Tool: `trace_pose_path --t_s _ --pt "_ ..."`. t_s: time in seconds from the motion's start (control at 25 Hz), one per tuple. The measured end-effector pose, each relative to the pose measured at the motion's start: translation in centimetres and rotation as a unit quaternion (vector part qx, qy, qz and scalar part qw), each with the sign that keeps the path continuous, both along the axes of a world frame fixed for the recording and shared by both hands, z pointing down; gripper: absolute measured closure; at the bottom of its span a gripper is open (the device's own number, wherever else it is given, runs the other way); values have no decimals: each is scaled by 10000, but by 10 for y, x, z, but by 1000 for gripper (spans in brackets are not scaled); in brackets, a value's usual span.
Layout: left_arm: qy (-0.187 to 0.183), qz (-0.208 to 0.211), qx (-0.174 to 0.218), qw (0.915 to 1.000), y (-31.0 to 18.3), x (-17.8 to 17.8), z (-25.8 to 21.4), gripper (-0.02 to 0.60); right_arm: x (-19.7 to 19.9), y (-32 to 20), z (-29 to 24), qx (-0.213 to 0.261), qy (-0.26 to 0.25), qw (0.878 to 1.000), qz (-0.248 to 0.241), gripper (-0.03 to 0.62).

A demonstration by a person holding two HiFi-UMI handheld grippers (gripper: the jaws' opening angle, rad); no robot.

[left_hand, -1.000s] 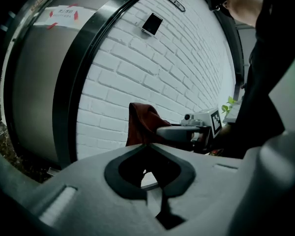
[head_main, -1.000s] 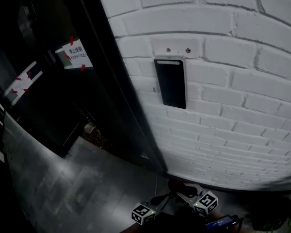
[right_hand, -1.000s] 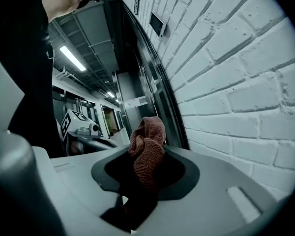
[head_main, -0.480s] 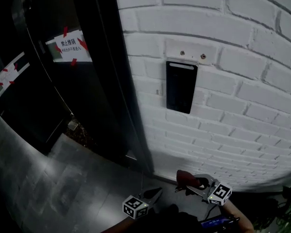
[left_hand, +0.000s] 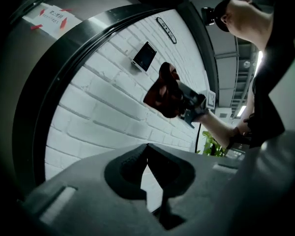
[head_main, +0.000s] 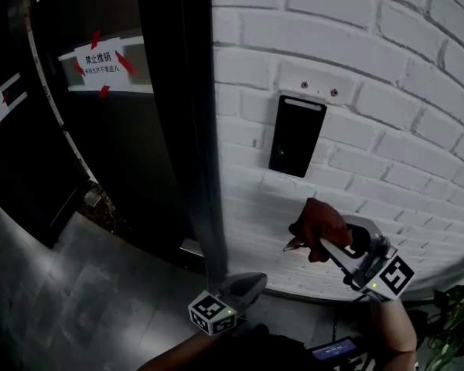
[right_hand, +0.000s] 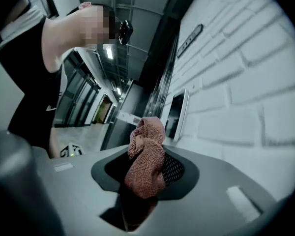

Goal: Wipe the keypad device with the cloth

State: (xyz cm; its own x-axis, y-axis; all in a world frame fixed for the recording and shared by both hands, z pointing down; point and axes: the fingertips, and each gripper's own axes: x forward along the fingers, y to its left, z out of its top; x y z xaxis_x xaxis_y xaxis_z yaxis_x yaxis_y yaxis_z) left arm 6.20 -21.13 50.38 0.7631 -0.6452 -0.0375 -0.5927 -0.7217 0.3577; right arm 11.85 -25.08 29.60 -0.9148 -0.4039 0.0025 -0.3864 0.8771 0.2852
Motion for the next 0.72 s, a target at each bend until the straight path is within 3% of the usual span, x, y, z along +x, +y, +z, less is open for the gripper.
trace_pose_path --t_s 0.16,0.32,0.56,0.72 --pt "8 175 -40 9998 4 7 5 577 -1 -28 -94 1111 -103 9906 785 467" --pt "60 126 -216 9997 10 0 20 577 -8 -64 -145 2096 170 9618 1754 467" --pt "124 -28 -277 9995 10 -12 21 577 -25 -91 -148 2215 -45 9409 2563 468" --pt "96 -191 -415 9989 12 -27 30 577 -29 -92 -94 1635 115 9561 2431 485"
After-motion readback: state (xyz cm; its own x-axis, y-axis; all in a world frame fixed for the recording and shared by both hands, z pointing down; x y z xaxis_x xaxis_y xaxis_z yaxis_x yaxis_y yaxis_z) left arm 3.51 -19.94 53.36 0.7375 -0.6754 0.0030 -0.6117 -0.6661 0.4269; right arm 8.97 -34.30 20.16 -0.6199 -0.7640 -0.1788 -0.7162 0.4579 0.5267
